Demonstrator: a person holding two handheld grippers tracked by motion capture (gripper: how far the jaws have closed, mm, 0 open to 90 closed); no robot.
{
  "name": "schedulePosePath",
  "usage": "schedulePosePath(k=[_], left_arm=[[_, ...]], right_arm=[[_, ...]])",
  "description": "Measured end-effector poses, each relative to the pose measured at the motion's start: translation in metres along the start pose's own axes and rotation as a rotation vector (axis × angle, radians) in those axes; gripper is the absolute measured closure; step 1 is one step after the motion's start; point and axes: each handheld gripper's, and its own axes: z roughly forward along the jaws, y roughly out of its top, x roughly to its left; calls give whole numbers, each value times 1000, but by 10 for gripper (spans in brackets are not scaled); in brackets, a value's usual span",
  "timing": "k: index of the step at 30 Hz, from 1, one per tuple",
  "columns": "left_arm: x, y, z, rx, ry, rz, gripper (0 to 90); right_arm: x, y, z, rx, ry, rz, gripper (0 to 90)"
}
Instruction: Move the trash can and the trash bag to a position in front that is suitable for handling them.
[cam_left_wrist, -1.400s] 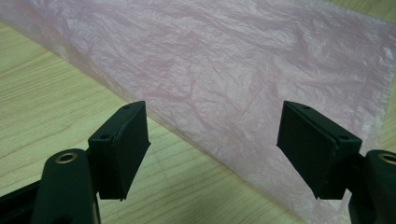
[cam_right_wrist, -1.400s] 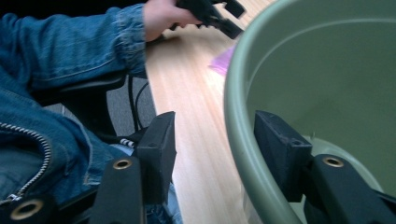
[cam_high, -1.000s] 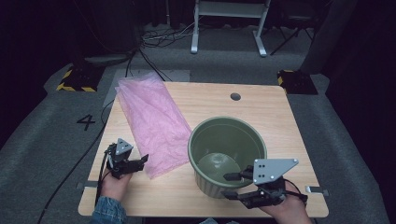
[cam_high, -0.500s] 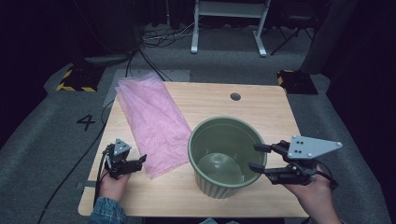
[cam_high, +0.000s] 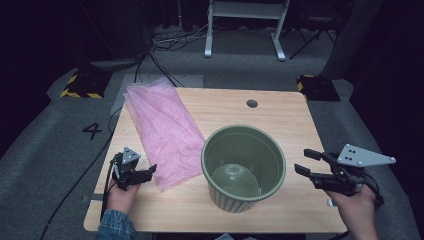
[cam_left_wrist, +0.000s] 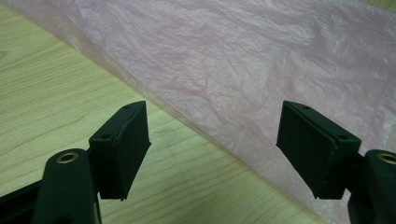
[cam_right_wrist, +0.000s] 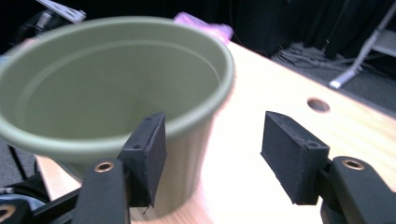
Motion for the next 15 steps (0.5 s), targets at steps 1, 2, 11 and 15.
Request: schedulePosePath(k=[1, 2, 11, 15], left_arm=[[1, 0, 0, -1, 1, -6, 252], [2, 0, 0, -1, 1, -7, 252], [-1, 0, 1, 14, -8, -12, 252], [-8, 4, -1, 21, -3, 15, 252]], right_arm=[[-5, -13, 6, 26, -32, 12, 395], [-8, -20, 10, 40, -46, 17, 394], [-36, -90, 49, 161, -100, 136, 414], [-46, -113, 59, 215, -164, 155, 429]])
